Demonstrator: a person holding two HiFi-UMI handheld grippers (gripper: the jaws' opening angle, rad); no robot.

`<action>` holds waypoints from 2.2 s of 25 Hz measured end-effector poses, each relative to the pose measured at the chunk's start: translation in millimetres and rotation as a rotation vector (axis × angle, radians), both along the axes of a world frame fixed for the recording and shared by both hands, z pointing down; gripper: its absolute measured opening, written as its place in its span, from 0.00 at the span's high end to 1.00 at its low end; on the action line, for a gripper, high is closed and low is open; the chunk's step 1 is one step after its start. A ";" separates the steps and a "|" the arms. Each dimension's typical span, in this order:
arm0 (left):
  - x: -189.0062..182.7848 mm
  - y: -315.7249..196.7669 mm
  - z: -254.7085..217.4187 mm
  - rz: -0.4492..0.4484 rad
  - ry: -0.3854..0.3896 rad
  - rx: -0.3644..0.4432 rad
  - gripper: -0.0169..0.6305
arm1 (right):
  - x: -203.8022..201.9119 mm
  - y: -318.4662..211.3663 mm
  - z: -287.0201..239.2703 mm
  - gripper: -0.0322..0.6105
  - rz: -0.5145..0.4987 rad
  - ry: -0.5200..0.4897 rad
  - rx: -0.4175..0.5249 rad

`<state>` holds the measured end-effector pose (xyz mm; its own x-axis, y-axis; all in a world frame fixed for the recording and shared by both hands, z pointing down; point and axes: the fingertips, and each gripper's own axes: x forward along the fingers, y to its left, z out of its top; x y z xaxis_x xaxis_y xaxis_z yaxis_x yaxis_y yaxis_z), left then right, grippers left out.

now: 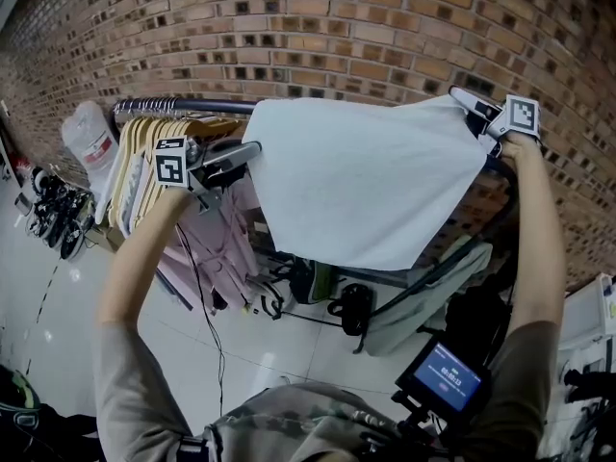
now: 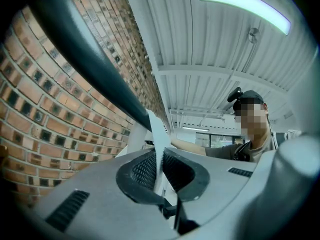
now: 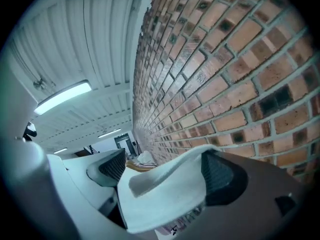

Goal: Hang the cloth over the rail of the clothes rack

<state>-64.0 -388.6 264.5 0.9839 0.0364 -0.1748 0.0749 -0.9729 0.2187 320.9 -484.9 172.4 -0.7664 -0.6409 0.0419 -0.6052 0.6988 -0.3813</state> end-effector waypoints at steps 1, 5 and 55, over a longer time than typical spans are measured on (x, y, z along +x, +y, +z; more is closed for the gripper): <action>-1.8 -0.5 -0.3 -0.005 0.003 0.000 0.95 | 2.0 -1.3 -3.7 0.20 0.009 -0.008 0.005; -7.2 -0.4 -0.7 -0.012 0.014 -0.003 0.95 | 10.1 -5.0 -15.9 0.20 0.045 -0.027 0.017; -7.6 6.9 -0.4 -0.006 0.153 -0.067 0.95 | 33.9 56.1 7.8 0.50 -0.216 0.324 0.027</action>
<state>-71.6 -381.8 264.1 0.9459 0.0142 -0.3242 0.1067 -0.9570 0.2696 354.7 -428.8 180.2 -0.8336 -0.4706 0.2893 -0.5293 0.8303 -0.1747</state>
